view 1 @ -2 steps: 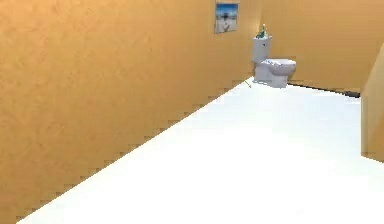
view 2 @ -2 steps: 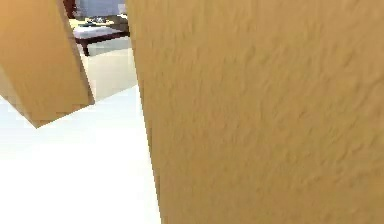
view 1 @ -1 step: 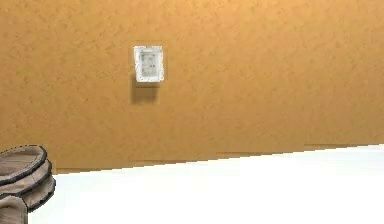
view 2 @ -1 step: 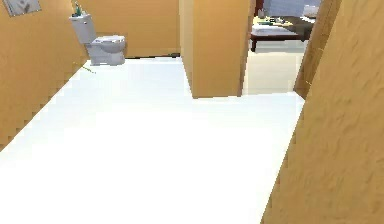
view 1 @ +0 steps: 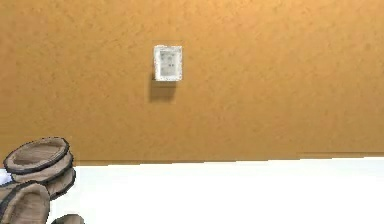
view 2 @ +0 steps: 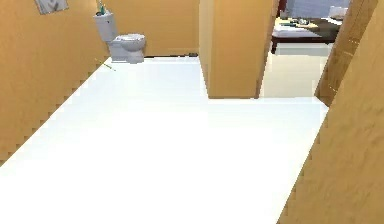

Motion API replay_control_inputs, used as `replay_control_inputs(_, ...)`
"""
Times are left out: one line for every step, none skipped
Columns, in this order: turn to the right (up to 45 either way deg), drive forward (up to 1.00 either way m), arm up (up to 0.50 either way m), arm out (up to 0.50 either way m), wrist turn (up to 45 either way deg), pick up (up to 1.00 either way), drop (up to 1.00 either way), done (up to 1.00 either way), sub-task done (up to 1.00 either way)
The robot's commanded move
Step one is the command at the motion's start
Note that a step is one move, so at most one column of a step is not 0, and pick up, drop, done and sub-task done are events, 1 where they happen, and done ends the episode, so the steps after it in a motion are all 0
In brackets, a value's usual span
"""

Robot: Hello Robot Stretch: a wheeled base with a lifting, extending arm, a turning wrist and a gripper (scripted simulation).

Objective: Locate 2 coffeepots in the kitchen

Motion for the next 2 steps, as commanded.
replay_control_inputs(0.0,0.15,0.00,0.00,0.0,0.00,0.00,0.00,0.00)
replay_control_inputs(45.0,0.00,0.00,0.00,0.0,0.00,0.00,0.00,0.00)
